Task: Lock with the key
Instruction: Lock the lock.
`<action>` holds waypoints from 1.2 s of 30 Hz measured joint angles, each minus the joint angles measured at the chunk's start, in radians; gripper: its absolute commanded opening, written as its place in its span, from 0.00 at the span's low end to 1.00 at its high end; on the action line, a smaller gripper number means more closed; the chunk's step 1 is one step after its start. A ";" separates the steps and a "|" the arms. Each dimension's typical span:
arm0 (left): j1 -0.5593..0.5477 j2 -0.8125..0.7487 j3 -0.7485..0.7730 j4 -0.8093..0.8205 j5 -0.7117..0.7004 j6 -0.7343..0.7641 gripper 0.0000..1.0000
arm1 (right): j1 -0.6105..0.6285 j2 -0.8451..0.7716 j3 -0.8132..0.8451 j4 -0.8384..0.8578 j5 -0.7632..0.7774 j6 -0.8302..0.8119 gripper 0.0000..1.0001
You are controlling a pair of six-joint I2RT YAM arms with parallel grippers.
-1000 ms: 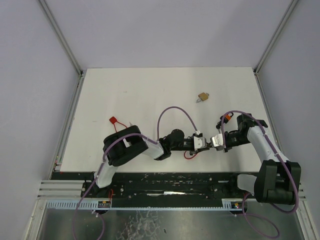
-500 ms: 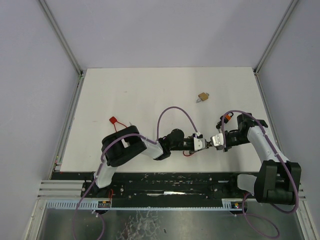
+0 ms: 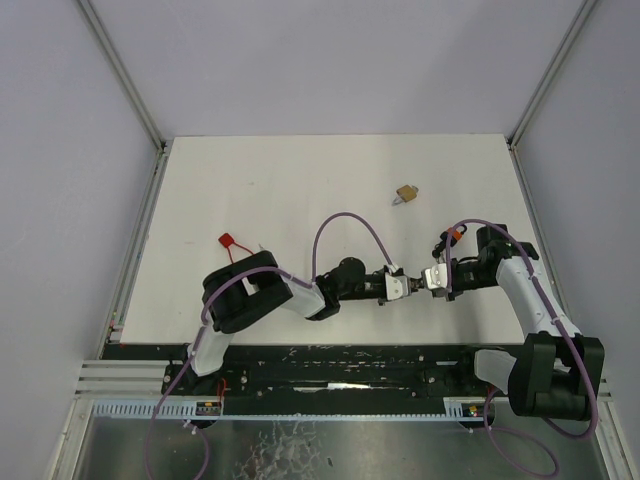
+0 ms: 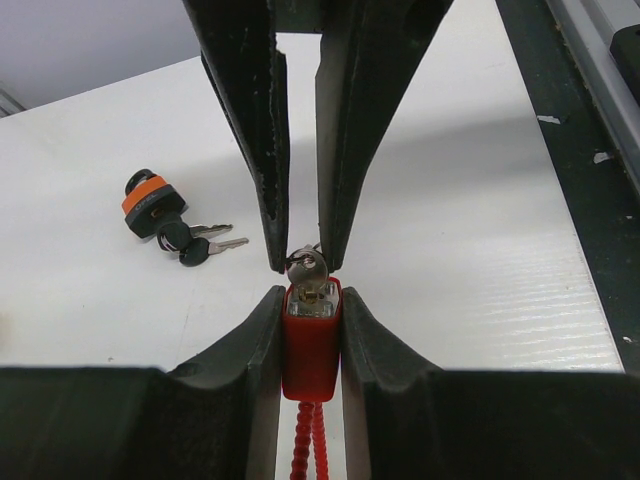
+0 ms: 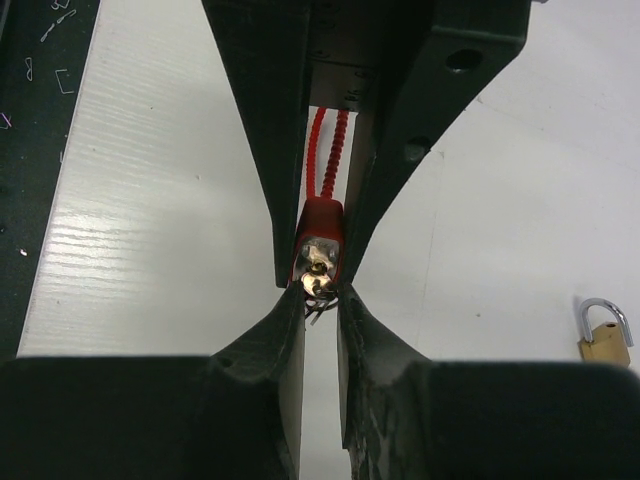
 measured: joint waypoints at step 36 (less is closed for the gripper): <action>0.000 -0.017 -0.056 0.049 -0.018 0.003 0.00 | -0.023 -0.121 -0.002 0.003 -0.028 0.183 0.54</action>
